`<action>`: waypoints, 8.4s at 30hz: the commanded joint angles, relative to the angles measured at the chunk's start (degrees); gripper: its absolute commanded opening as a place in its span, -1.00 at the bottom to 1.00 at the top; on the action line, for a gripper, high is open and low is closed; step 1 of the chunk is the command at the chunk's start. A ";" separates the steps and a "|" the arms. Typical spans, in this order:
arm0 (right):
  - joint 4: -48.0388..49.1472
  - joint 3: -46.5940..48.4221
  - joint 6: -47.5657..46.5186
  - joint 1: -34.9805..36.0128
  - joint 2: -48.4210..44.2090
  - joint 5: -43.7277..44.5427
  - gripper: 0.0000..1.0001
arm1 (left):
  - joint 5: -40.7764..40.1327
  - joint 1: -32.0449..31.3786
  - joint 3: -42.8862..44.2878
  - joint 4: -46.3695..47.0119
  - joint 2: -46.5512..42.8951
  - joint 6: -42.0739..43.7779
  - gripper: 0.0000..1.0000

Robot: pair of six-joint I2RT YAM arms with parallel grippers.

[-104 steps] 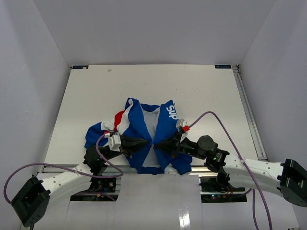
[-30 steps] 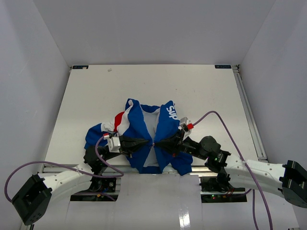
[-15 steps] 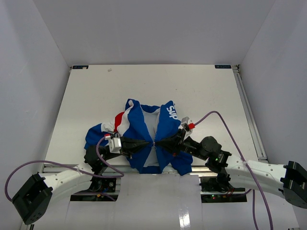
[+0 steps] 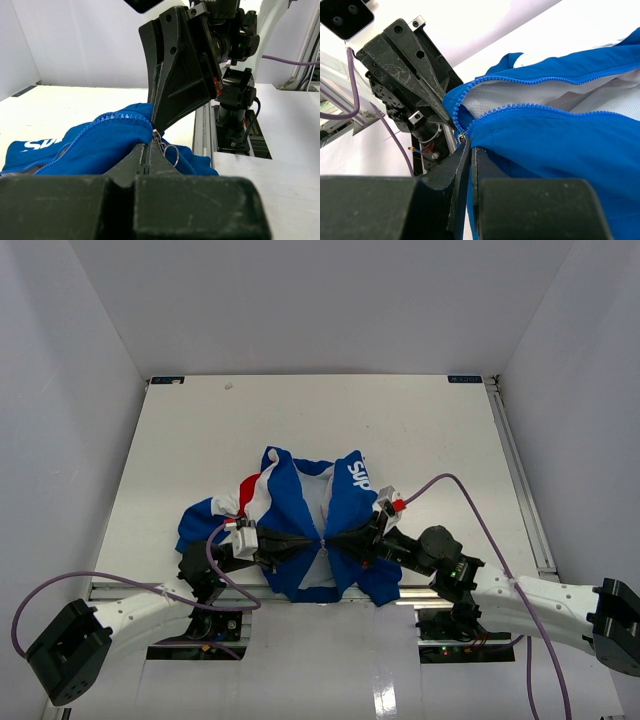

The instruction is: Zip up the jacket

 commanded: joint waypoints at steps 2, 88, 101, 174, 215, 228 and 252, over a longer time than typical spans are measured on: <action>4.52 0.17 -1.04 -0.04 -1.22 0.04 -0.84 | 2.61 -0.03 -3.50 -1.57 0.06 -1.56 -0.89; 6.33 1.37 -6.55 -0.28 -2.65 -2.18 -0.84 | 4.46 0.05 3.81 -13.32 6.84 -2.62 -0.89; 9.37 0.34 -5.02 -0.20 0.73 -3.46 -0.85 | 0.75 -0.03 1.78 -8.29 0.43 -7.48 -0.54; 7.92 3.36 -6.80 -0.35 2.51 -0.35 -0.85 | 9.67 0.03 4.35 -12.83 5.96 -7.50 -1.00; -23.27 9.29 -7.41 -0.30 2.99 12.32 0.08 | -1.30 0.06 14.70 -27.80 7.67 -20.19 -1.00; -37.11 13.72 -7.52 1.35 -3.73 21.84 0.36 | 1.44 1.39 18.39 -31.15 11.97 -25.92 -1.00; -19.03 7.43 -52.82 26.75 -2.23 46.09 0.35 | 6.17 7.36 19.51 -32.66 15.28 -35.28 -1.00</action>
